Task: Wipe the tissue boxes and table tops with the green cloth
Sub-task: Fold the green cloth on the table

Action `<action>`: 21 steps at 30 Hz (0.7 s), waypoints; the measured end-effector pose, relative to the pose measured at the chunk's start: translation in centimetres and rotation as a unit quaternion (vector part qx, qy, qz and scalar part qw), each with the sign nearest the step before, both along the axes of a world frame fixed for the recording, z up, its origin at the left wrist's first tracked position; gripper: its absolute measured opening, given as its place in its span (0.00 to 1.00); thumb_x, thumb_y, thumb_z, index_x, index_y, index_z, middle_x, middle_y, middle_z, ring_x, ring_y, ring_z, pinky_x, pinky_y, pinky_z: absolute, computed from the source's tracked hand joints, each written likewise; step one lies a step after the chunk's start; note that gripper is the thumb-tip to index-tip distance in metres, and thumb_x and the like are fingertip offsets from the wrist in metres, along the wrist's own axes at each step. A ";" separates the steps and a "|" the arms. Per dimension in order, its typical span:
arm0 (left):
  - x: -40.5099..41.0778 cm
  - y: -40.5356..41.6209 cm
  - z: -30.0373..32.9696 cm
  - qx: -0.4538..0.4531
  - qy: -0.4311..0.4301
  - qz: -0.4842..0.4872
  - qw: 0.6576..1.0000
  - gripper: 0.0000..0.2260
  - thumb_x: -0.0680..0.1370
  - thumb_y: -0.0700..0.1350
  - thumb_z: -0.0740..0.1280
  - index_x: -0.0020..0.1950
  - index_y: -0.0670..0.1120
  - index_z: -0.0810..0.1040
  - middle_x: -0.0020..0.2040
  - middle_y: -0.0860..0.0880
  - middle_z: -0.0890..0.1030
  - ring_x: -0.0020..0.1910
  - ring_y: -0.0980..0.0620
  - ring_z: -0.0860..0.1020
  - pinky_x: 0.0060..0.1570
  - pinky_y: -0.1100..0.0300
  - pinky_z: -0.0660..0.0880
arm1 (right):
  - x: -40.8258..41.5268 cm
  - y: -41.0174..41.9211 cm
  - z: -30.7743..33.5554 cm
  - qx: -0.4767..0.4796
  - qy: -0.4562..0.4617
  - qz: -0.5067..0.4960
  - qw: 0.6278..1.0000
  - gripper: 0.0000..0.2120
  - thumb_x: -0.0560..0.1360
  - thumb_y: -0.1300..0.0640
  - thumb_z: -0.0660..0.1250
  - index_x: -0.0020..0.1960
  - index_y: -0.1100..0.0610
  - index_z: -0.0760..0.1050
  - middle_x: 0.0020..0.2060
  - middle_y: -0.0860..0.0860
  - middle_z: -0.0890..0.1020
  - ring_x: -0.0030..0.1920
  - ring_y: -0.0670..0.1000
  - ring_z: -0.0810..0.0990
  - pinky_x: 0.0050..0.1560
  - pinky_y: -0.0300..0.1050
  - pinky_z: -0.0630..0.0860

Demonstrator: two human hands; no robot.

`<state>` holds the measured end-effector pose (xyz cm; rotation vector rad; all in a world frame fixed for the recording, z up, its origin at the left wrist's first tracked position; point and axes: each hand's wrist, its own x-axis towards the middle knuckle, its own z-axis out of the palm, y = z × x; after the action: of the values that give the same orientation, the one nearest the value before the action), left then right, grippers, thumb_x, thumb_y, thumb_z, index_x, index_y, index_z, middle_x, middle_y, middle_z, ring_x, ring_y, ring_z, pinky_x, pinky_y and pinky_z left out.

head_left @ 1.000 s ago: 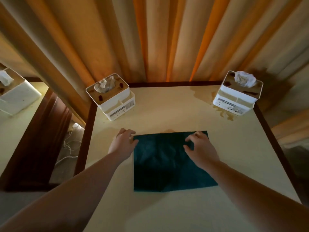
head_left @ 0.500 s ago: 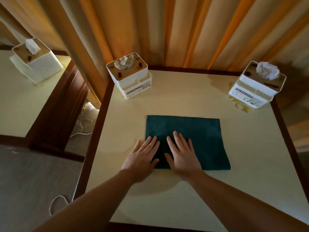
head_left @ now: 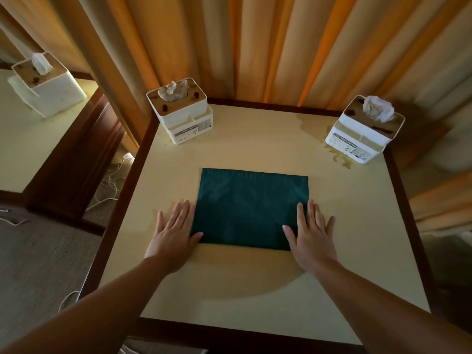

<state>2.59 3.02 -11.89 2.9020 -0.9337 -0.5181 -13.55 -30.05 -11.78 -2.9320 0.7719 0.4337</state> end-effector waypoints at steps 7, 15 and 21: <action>-3.5 -0.1 2.1 -0.113 -0.050 0.162 0.979 0.20 0.80 0.64 0.64 0.64 0.52 0.79 0.67 0.49 0.76 0.67 0.47 0.71 0.69 0.46 0.70 | 2.4 0.9 3.1 0.079 -0.040 0.071 0.994 0.36 0.84 0.34 0.48 0.85 0.52 0.46 0.84 0.55 0.48 0.84 0.57 0.46 0.81 0.59 0.48; -4.6 -1.9 3.2 -0.110 0.023 0.313 0.943 0.19 0.79 0.67 0.63 0.52 0.53 0.81 0.52 0.53 0.76 0.55 0.49 0.74 0.59 0.49 0.72 | 11.4 5.4 4.0 0.214 -0.040 0.267 0.939 0.20 0.85 0.50 0.61 0.77 0.51 0.71 0.75 0.47 0.70 0.75 0.51 0.64 0.73 0.52 0.67; -4.1 -2.7 2.8 -0.134 0.085 0.380 0.911 0.11 0.79 0.61 0.69 0.50 0.55 0.81 0.49 0.53 0.79 0.56 0.48 0.71 0.59 0.47 0.70 | 19.8 7.9 5.0 0.166 -0.002 0.326 0.931 0.20 0.86 0.54 0.58 0.78 0.52 0.68 0.76 0.48 0.68 0.76 0.54 0.61 0.74 0.54 0.65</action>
<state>-1.54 0.36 -9.14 2.6088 0.1675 -0.5011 6.22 -22.10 -6.77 -2.7759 -0.2916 0.5285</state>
